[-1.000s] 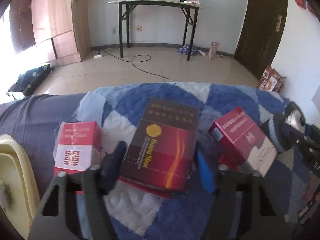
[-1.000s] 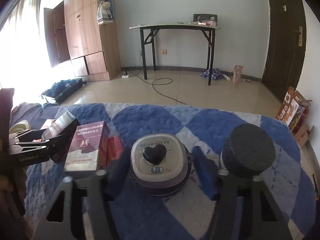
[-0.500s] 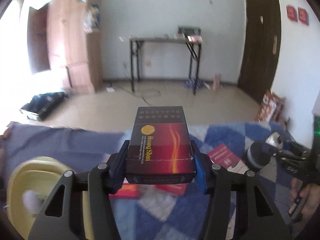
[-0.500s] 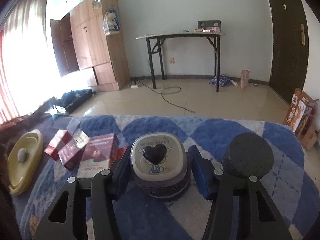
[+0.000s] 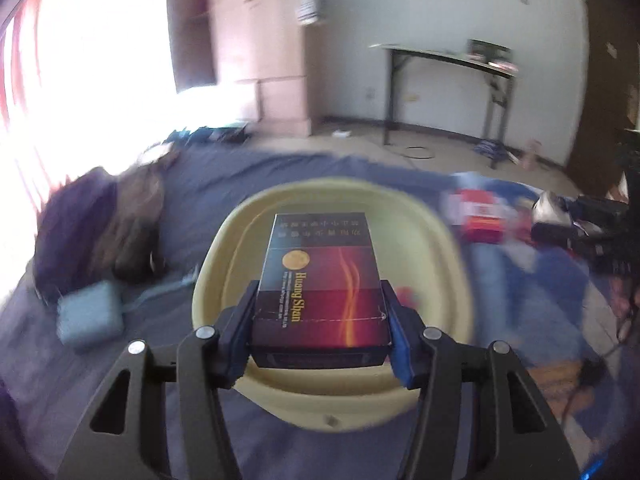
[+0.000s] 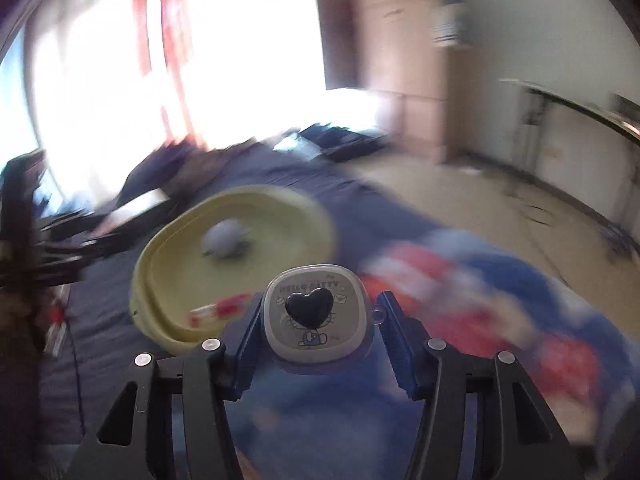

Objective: Organize rigid objects
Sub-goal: 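Place the dark box and white container into the yellow basin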

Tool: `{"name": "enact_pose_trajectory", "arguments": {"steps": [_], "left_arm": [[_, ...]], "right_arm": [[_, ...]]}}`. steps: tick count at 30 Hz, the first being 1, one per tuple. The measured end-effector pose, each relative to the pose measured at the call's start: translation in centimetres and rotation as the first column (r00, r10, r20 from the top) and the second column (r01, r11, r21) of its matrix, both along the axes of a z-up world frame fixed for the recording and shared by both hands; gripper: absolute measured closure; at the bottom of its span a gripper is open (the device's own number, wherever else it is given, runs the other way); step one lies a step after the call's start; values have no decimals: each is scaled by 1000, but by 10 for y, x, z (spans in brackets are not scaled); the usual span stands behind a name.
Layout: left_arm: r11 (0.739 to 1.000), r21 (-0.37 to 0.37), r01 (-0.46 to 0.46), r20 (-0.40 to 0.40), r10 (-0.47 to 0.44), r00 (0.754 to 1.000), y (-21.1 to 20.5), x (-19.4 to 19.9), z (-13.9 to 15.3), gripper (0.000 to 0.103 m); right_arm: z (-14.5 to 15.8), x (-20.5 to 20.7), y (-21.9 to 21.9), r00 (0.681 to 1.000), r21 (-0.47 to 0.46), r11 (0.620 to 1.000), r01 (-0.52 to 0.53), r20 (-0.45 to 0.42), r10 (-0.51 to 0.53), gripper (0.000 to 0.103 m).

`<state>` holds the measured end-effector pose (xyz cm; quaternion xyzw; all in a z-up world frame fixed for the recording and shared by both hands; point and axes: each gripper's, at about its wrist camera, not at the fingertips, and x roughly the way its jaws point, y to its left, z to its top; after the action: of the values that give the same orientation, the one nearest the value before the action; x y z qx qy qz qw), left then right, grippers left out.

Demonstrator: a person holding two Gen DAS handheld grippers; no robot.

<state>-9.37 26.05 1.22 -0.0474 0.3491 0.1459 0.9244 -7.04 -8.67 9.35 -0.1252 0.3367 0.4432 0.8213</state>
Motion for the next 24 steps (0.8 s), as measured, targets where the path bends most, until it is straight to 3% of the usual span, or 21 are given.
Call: {"name": "enact_pose_trajectory", "arguments": {"steps": [3, 8, 12, 15, 18, 21, 22, 24], "left_arm": [[999, -46, -22, -58, 19, 998, 19, 18, -30, 46], [996, -83, -30, -102, 22, 995, 28, 31, -50, 46], [996, -79, -33, -141, 21, 990, 26, 43, -59, 46], [996, -83, -35, -143, 23, 989, 28, 43, -63, 46], [997, -73, -32, -152, 21, 988, 27, 45, -65, 45], [995, -103, -16, -141, 1, 990, 28, 42, -66, 34], [993, -118, 8, -133, -24, 991, 28, 40, -66, 29], [995, -99, 19, -128, -31, 991, 21, 32, -59, 20]], "right_arm": [[-17, 8, 75, 994, -104, 989, -107, 14, 109, 49], [-48, 20, 145, 979, -209, 956, -204, -38, 201, 49], [-73, 26, 162, 982, -298, 935, -191, -46, 185, 49], [-85, 36, 167, 983, -312, 932, -183, -73, 169, 49], [-86, 41, 184, 984, -326, 928, -177, -43, 173, 49], [-88, 44, 189, 981, -312, 930, -194, -65, 183, 47], [-88, 40, 188, 981, -298, 935, -192, -67, 180, 43], [-70, 36, 169, 979, -195, 961, -195, -91, 180, 0]]}}
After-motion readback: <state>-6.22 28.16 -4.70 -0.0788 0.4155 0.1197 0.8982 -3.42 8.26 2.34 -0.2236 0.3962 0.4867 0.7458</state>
